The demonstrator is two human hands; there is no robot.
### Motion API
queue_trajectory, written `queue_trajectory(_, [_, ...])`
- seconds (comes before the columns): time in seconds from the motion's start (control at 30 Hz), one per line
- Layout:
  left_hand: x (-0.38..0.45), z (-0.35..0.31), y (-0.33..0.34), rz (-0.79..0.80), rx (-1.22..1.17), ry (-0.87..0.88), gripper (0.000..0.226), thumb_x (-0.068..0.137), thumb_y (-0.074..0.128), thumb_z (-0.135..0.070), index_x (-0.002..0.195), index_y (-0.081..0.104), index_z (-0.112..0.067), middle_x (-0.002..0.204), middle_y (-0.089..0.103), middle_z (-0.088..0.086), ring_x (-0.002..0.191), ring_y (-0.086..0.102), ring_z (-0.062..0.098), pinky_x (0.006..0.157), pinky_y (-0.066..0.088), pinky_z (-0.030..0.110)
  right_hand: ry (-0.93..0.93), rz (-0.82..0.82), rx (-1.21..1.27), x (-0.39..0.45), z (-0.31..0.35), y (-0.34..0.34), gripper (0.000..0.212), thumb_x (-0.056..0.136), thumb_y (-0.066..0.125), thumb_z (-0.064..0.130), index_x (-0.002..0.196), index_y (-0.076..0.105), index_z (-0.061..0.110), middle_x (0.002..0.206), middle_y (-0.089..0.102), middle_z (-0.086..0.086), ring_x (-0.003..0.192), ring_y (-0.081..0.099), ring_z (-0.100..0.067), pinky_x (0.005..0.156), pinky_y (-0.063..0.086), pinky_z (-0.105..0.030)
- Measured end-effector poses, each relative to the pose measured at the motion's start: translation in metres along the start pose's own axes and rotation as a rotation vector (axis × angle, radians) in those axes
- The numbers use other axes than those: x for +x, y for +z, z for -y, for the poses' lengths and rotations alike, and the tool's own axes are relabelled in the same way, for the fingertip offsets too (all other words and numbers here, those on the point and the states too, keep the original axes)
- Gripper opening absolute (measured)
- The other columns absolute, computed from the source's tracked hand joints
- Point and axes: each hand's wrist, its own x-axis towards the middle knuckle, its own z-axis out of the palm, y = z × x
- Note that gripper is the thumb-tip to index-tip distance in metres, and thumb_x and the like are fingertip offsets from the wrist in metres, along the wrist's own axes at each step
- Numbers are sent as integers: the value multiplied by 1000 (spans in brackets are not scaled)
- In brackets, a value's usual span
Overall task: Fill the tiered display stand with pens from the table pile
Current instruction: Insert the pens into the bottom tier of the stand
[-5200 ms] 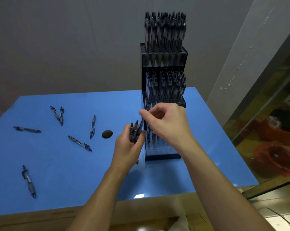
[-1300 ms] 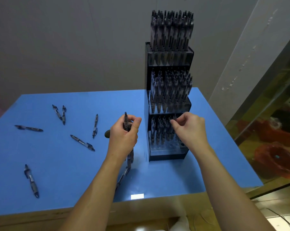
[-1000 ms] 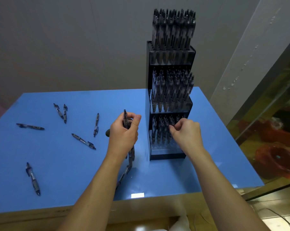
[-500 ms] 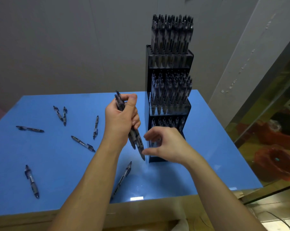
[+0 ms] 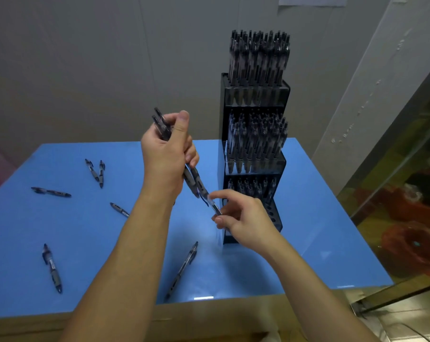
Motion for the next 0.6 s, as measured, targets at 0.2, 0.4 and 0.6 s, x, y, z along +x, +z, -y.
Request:
queue_trajectory(0.2, [11, -4, -11, -36, 26, 56, 22, 103, 62, -23, 87, 51, -14, 52, 33, -5, 42, 31, 15, 44, 33, 28, 124, -52, 119, -5, -12, -13, 26, 92, 69, 3, 93, 66, 29, 88, 71, -6, 77, 77, -22, 79, 63, -51])
queue_trajectory(0.4, [-1, 18, -11, -70, 100, 11, 17, 104, 61, -19, 93, 52, -9, 50, 36, -6, 42, 32, 16, 43, 35, 27, 106, -254, 193, -6, -28, -37, 14, 91, 76, 8, 81, 72, 17, 71, 74, -4, 68, 72, -22, 75, 62, -47])
queue_trajectory(0.6, [-9, 35, -10, -75, 150, -26, 15, 104, 61, -17, 94, 54, -9, 47, 36, -7, 40, 32, 15, 43, 34, 27, 114, -506, 102, -4, -44, -72, 9, 89, 77, 14, 83, 74, 20, 73, 76, 0, 71, 74, -22, 76, 63, -44])
